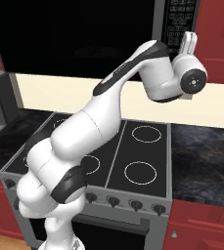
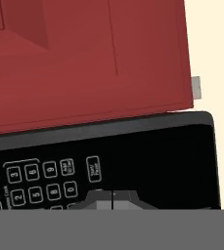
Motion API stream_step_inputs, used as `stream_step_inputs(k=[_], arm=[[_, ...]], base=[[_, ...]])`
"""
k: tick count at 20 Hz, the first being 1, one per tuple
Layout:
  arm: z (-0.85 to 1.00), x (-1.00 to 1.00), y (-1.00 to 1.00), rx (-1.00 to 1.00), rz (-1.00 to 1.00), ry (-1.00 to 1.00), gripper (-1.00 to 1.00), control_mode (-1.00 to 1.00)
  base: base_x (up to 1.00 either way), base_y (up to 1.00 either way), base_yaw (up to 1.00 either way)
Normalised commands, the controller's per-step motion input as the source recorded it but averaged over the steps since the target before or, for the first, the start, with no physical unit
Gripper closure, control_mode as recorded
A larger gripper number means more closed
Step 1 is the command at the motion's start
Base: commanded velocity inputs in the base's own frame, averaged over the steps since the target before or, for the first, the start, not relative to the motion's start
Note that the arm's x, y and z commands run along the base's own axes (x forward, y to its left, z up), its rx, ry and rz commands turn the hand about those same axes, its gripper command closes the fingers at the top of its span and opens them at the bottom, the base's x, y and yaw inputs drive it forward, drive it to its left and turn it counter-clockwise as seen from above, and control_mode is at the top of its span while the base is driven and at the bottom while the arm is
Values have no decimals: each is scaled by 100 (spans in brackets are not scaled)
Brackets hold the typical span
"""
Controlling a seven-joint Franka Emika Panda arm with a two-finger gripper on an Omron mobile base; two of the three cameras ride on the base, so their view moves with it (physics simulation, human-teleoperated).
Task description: Transport the fish from the fridge to the microwave and turn on the microwave.
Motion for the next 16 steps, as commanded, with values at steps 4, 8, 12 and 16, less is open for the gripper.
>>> stream_step_inputs(k=[4, 8, 12, 16], arm=[[0, 20, -4, 6, 0, 0, 100, -100], [0, 24, 0, 7, 0, 0, 100, -100], [3, 30, 0, 8, 0, 0, 100, -100], [4, 32, -3, 7, 0, 0, 100, -100]], base=[[0, 0, 0], [0, 0, 0], [0, 0, 0], [0, 0, 0]])
